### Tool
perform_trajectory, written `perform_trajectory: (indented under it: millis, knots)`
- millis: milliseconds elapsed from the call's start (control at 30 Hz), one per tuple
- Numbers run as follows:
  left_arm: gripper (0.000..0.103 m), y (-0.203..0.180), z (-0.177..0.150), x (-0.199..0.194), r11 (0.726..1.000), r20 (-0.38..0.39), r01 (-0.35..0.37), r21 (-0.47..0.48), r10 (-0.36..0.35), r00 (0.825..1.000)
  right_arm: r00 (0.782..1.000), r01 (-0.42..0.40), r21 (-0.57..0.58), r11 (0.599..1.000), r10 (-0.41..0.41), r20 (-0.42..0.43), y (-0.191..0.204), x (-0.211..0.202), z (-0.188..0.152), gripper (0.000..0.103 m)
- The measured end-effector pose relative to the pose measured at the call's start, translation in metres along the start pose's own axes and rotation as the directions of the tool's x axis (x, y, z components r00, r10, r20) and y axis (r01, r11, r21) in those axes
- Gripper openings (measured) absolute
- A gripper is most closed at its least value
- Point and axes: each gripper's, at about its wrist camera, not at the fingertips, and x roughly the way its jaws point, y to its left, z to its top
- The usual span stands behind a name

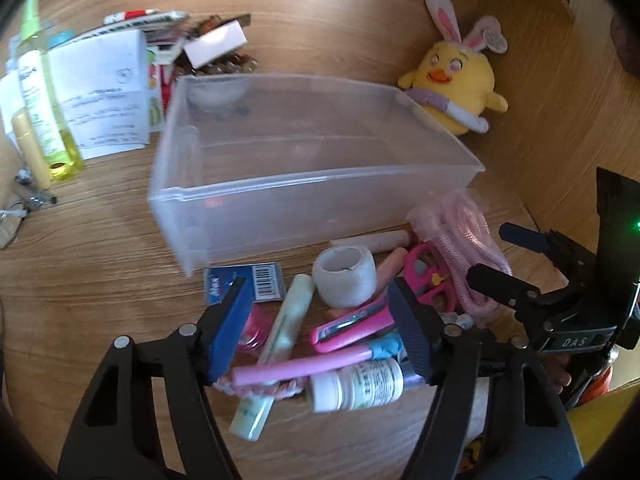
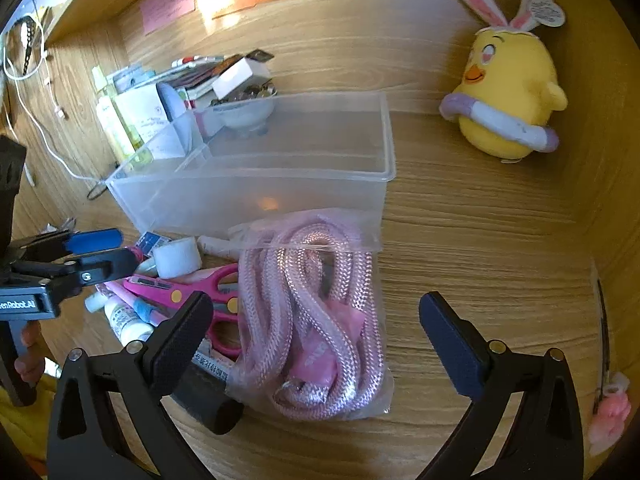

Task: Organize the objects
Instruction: 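Grasp the white tape roll with the left tool while the right tool grasps the bagged pink rope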

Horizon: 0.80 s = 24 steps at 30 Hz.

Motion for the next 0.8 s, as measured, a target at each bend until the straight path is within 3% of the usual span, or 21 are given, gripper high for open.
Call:
perform_trajectory:
  millis: [167,267,400,500,600,667,800]
  knots:
    - [0.070,0.000,0.004,0.020,0.999,-0.065,0.035,-0.029,-0.037,0.997,0.998,-0.021,0.002,1.000,0.021,-0.066,-0.005,0.016,-0.001,0.078]
    - [0.070,-0.002,0.007,0.026,0.999,-0.069,0.041,-0.035,-0.043,0.997,0.998,-0.034,-0.003,0.999,0.034,-0.060,-0.005,0.015,0.000,0.069]
    - [0.067,-0.008,0.011,0.032,0.998,-0.066,0.052,-0.031,-0.054,0.996,0.998,-0.036,0.010,0.999,0.036,-0.048,-0.008,0.012,-0.002,0.062]
    - [0.052,-0.011,0.011,0.038,0.999,-0.080,0.051,-0.007,-0.051,0.995,0.998,-0.046,0.026,0.999,0.047,-0.043,-0.010,0.010,-0.002,0.056]
    - [0.050,-0.009,0.011,0.042,0.998,-0.080,0.057,-0.016,-0.058,0.995,0.998,-0.045,0.025,0.999,0.046,-0.031,-0.010,0.006,-0.004,0.053]
    - [0.041,-0.009,0.011,0.041,0.998,-0.070,0.065,-0.016,-0.066,0.995,0.999,-0.036,0.014,0.999,0.036,-0.015,-0.008,0.001,-0.005,0.052]
    - [0.040,-0.011,0.009,0.031,0.999,-0.040,0.045,0.007,-0.045,0.998,0.999,-0.025,-0.004,1.000,0.025,0.024,-0.005,-0.012,-0.006,0.052]
